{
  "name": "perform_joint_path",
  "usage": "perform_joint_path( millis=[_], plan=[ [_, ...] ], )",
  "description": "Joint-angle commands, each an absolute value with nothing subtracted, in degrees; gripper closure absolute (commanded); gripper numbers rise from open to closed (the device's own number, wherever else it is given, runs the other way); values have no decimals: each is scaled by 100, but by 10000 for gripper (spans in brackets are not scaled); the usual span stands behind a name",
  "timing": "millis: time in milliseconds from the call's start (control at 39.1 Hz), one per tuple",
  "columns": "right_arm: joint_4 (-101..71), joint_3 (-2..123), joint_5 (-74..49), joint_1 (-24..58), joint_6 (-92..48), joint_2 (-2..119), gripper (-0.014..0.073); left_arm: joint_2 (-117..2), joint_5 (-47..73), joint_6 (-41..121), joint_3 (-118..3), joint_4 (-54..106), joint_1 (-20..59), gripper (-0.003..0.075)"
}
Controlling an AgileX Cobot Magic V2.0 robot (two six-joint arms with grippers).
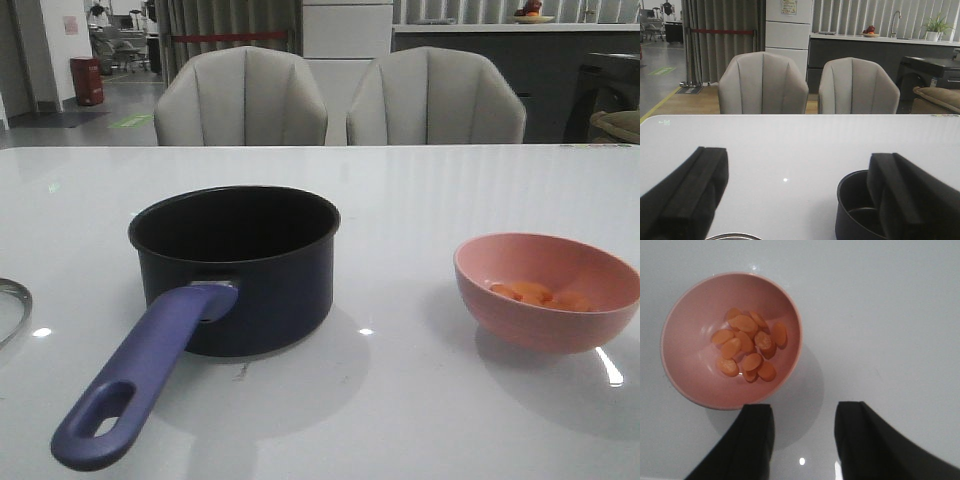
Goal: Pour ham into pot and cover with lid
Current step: 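Grasp the rim of the pink bowl with the right gripper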
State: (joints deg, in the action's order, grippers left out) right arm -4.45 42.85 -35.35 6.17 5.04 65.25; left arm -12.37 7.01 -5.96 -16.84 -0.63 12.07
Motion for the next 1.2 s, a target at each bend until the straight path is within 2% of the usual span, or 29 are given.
perform_joint_path(
  millis=[0,435,819,895,1023,1177],
  plan=[
    [-513,4855,-3471,543,370,7096,184,-1288,168,-613,-1841,0,1242,117],
    [-1307,5970,-3580,475,-520,9063,184,-1288,168,-613,-1841,0,1242,117],
    [-1307,6167,-3537,391,-620,9887,193,-1288,168,-613,-1841,0,1242,117],
    [-1322,6167,-3487,391,-620,9933,267,-1288,168,-613,-1841,0,1242,117],
    [-1401,6202,-3404,391,-620,9907,459,-1288,168,-613,-1841,0,1242,117],
    [-1378,6317,-3596,391,-680,9905,457,-1288,168,-613,-1841,0,1242,117]
  ],
)
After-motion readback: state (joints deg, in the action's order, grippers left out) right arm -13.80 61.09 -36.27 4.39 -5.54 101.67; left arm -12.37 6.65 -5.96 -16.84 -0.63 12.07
